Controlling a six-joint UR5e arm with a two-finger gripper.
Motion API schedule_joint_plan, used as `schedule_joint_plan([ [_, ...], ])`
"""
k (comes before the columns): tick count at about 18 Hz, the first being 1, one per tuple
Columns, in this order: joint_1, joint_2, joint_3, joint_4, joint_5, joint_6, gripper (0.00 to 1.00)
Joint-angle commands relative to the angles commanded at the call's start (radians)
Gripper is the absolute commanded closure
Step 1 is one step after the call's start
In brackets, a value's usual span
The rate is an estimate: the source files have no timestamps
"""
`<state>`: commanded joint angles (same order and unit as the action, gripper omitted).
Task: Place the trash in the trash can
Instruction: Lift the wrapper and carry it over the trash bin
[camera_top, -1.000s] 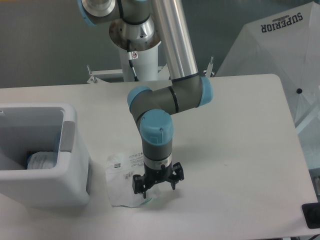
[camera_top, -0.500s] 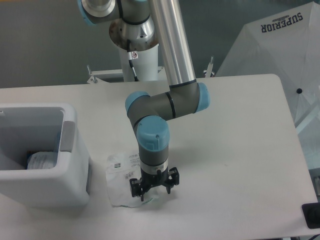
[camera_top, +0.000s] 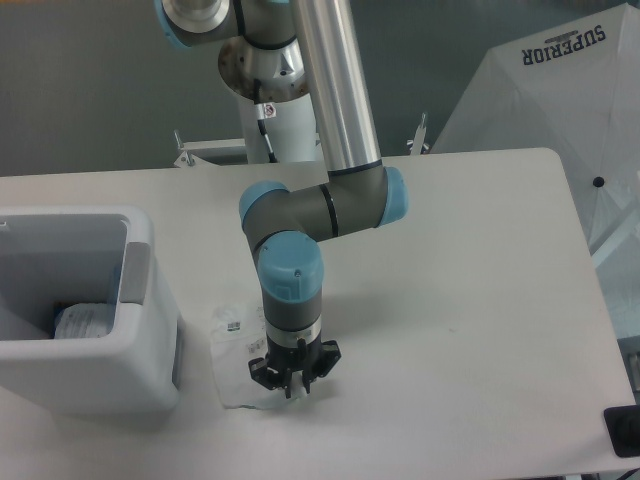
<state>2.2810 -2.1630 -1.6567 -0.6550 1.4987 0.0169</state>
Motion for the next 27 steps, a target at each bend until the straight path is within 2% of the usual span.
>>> schedule_joint_plan([
  [2, 0.008, 0.034, 0.005, -0.003, -0.002, 0.0, 0.94],
  [5, 0.075, 0.156, 0.026, 0.003, 0.0, 0.002, 0.93],
  [8, 0.095, 0.235, 0.095, 0.008, 0.0, -0.011, 0.93],
  [10, 0.097, 0.262, 0.15, 0.008, -0.002, -0.037, 0.93],
  [13, 0.084, 0.293, 0.239, 0.009, -0.003, -0.181, 0.93],
  [16, 0.058, 0.319, 0.291, 0.012, -0.006, -0.205, 0.93],
  [17, 0.036, 0.33, 0.301, 0.029, -0.015, -0.207, 0.93],
  [19, 0.008, 0.339, 0.304, 0.099, -0.073, -0.212, 0.93],
  [20, -0.006, 0.354, 0.305, 0.109, -0.119, -0.222, 0.93],
  [23, -0.044, 0.391, 0.301, 0.109, -0.179, -0.229, 0.93],
  [27, -0.11, 0.403, 0.29, 0.109, -0.184, -0.226, 0.93],
])
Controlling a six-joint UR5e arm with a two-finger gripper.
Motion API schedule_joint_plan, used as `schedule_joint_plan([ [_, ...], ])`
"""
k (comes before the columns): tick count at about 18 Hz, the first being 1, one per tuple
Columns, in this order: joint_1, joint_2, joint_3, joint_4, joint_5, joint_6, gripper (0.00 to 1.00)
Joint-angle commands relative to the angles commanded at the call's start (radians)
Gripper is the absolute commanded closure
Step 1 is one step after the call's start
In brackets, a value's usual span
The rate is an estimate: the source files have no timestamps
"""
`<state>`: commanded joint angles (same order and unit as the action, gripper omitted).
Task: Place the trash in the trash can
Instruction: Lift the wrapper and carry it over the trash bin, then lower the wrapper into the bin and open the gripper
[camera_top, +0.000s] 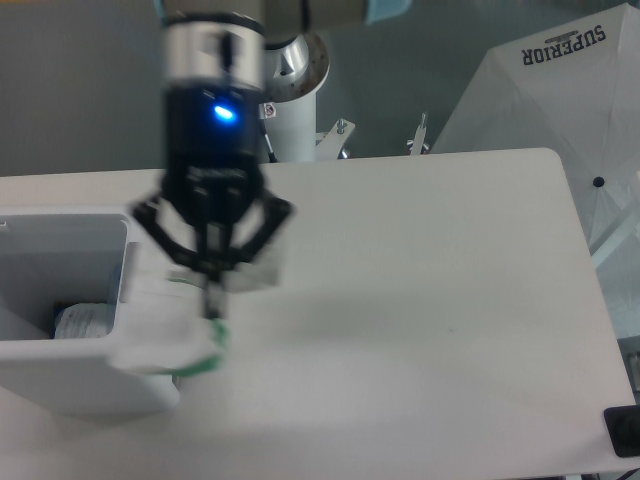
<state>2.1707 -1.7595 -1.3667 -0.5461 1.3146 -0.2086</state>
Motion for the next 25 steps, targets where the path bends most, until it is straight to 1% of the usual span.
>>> schedule_joint_plan([
  [2, -0.041, -0.008, 0.003, 0.0, 0.002, 0.009, 0.93],
  [6, -0.092, -0.04, 0.0, 0.0, 0.002, 0.011, 0.93],
  [8, -0.126, -0.058, -0.015, 0.0, 0.002, 0.014, 0.92],
  [10, -0.14, -0.066, -0.044, 0.0, 0.005, 0.026, 0.92],
  [12, -0.16, -0.06, -0.08, 0.0, 0.006, 0.028, 0.93],
  [16, -0.17, -0.038, -0.11, -0.002, 0.005, 0.029, 0.92],
  [25, -0.19, -0.002, -0.209, -0.002, 0.003, 0.032, 0.92],
])
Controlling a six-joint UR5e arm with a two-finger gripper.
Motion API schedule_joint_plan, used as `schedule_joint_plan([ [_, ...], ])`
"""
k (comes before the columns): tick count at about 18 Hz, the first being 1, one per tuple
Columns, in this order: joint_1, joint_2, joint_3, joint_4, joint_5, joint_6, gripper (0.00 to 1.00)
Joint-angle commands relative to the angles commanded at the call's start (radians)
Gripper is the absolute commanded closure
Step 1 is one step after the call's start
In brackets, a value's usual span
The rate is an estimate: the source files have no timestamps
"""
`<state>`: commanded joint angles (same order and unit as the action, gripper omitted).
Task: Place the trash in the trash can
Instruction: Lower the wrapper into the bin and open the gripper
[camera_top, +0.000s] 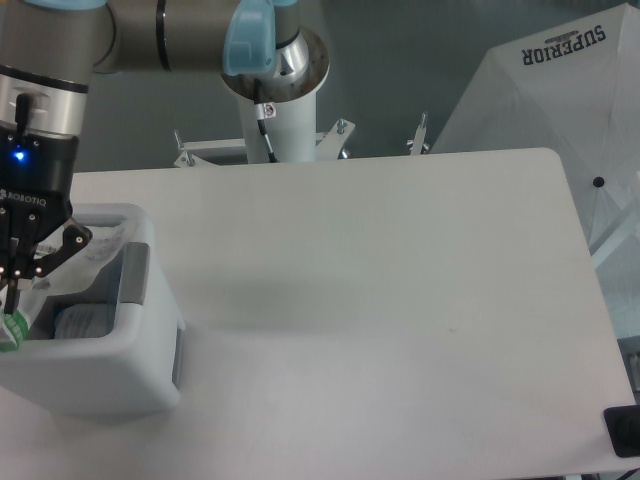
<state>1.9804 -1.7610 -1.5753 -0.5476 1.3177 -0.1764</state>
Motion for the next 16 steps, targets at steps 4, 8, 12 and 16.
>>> schedule_joint_plan([
  [4, 0.0, 0.003, -0.049, -0.002, 0.0, 0.021, 0.88],
  [8, 0.0, 0.005, -0.051, 0.0, -0.002, 0.038, 0.78],
  [12, 0.003, 0.017, -0.048, 0.0, 0.0, 0.063, 0.0],
  [16, 0.056, 0.084, -0.072, -0.006, 0.031, 0.087, 0.0],
])
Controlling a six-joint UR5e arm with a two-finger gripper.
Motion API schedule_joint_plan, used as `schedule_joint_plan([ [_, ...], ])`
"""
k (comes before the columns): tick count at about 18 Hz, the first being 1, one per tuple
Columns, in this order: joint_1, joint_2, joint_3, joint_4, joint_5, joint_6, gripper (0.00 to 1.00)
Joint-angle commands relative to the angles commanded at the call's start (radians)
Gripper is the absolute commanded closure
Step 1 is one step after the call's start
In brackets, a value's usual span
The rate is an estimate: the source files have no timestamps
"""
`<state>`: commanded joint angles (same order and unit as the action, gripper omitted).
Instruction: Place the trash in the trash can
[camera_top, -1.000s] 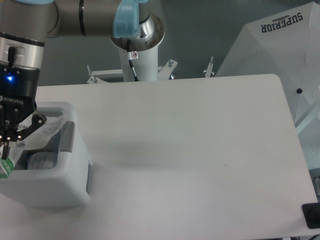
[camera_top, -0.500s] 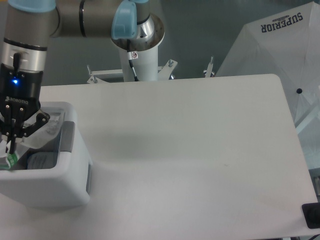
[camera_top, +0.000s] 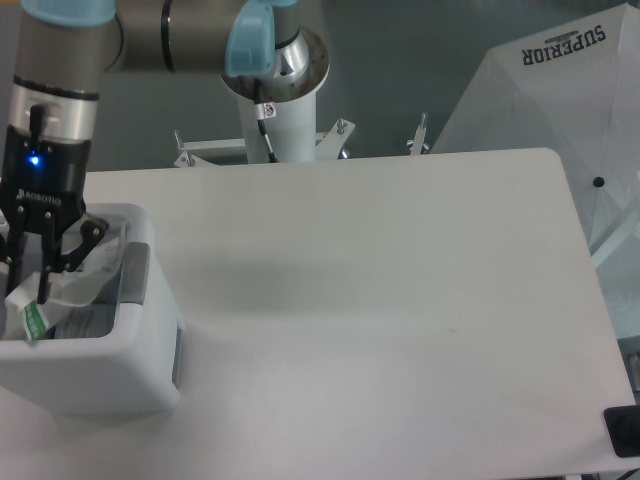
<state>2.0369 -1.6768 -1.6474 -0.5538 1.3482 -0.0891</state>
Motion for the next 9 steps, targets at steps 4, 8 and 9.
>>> schedule_joint_plan([
  [4, 0.103, 0.055, -0.029, -0.002, 0.008, 0.043, 0.0],
  [8, 0.19, 0.074, -0.019, -0.002, 0.067, 0.151, 0.0],
  [9, 0.219, 0.075, -0.028, -0.005, 0.074, 0.272, 0.0],
])
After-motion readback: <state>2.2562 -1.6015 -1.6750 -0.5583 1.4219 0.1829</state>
